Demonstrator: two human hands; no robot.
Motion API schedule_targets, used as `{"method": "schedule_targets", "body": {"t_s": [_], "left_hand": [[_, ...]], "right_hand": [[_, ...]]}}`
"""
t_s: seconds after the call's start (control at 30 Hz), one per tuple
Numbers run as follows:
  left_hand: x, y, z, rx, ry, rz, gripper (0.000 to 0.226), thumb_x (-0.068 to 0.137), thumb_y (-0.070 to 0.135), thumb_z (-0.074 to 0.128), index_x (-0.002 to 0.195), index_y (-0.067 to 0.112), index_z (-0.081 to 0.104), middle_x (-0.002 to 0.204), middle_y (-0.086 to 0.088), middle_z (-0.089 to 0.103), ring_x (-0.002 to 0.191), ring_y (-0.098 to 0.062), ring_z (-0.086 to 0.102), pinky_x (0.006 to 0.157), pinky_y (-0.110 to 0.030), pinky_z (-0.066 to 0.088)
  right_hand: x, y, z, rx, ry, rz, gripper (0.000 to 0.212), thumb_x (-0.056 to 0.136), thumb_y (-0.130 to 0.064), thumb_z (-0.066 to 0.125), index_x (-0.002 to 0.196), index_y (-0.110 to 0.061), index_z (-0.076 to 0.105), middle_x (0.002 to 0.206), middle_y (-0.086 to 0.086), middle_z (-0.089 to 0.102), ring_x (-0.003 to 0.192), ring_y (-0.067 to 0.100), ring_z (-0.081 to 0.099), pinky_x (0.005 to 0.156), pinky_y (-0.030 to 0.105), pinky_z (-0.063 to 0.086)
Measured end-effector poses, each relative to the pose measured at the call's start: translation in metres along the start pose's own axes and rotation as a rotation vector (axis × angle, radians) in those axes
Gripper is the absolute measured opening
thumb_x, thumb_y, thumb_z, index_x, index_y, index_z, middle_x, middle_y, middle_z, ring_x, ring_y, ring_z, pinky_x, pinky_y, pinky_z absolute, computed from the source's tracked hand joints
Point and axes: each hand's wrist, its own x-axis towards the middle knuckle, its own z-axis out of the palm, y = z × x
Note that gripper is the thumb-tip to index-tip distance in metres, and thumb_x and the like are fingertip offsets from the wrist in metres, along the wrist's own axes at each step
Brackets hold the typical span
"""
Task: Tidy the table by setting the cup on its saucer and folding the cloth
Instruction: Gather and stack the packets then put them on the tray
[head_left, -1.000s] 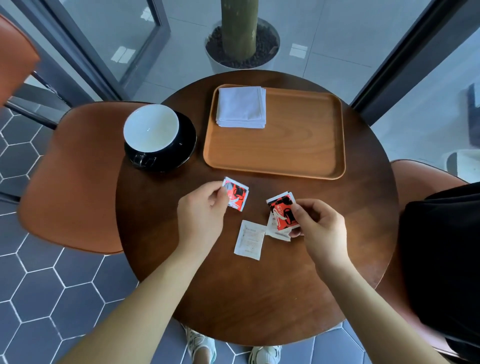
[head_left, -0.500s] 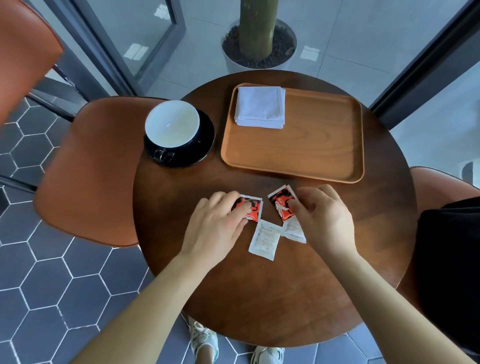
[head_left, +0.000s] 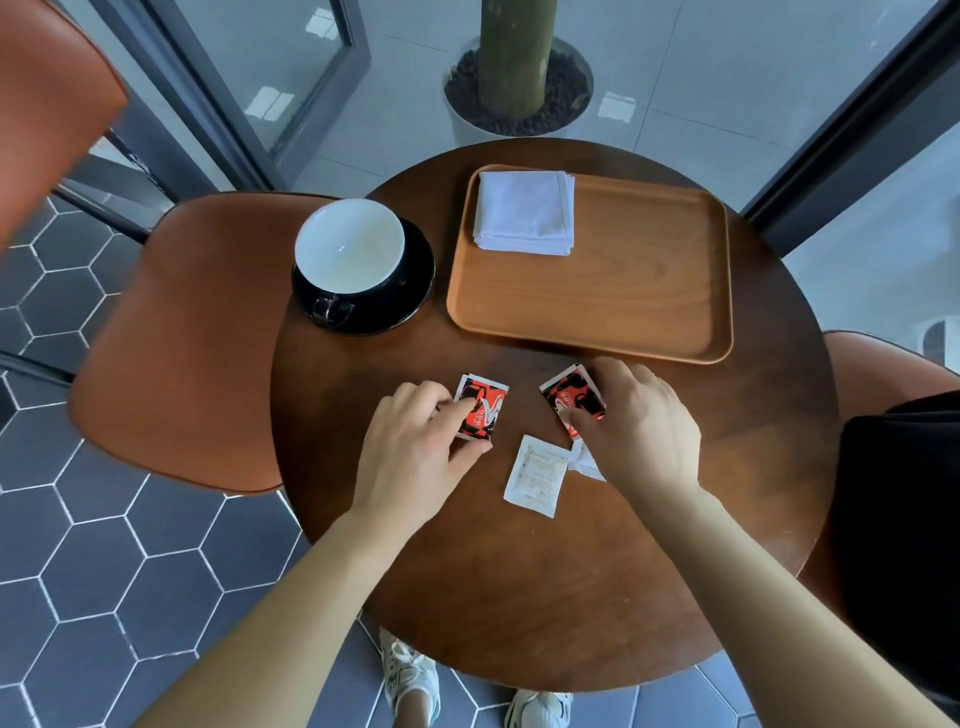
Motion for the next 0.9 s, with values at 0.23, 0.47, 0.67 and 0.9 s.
{"method": "schedule_targets", "body": {"t_s": [0.23, 0.47, 0.67, 0.9], "left_hand": [[0.001, 0.014, 0.000, 0.002, 0.032, -0.188, 0.061, 0.081, 0.067, 0.063, 0.109, 0.013, 0.071, 0.094, -0.004, 0.064, 0.084, -0.021, 0.057, 0.068, -0.040, 0.052], [0.023, 0.021, -0.008, 0.009, -0.070, -0.103, 0.032, 0.079, 0.015, 0.072, 0.111, 0.016, 0.072, 0.105, -0.002, 0.061, 0.099, -0.026, 0.054, 0.078, -0.042, 0.048], [0.015, -0.008, -0.016, -0.123, 0.126, -0.135, 0.025, 0.084, 0.003, 0.065, 0.105, 0.011, 0.074, 0.109, -0.006, 0.068, 0.099, -0.029, 0.060, 0.078, -0.047, 0.052], [0.013, 0.006, -0.007, -0.177, 0.011, -0.129, 0.041, 0.082, 0.010, 0.079, 0.121, 0.011, 0.069, 0.118, -0.002, 0.067, 0.106, -0.027, 0.058, 0.084, -0.046, 0.052]], "right_hand": [[0.004, -0.001, -0.004, 0.277, -0.057, 0.055, 0.011, 0.086, -0.027, 0.071, 0.094, -0.020, 0.068, 0.088, -0.002, 0.067, 0.083, 0.024, 0.061, 0.063, 0.034, 0.045], [-0.003, -0.001, -0.006, 0.530, -0.076, 0.080, 0.003, 0.088, -0.024, 0.072, 0.085, -0.024, 0.071, 0.083, -0.010, 0.071, 0.078, 0.008, 0.062, 0.062, 0.024, 0.041], [-0.001, -0.008, -0.006, 0.696, -0.114, 0.121, 0.014, 0.088, -0.017, 0.072, 0.091, -0.030, 0.073, 0.080, -0.016, 0.074, 0.075, 0.005, 0.067, 0.065, 0.027, 0.053], [0.009, -0.035, 0.001, 0.724, -0.238, 0.110, 0.017, 0.085, -0.016, 0.076, 0.094, -0.029, 0.071, 0.083, -0.005, 0.077, 0.077, 0.017, 0.075, 0.066, 0.042, 0.063]]}}
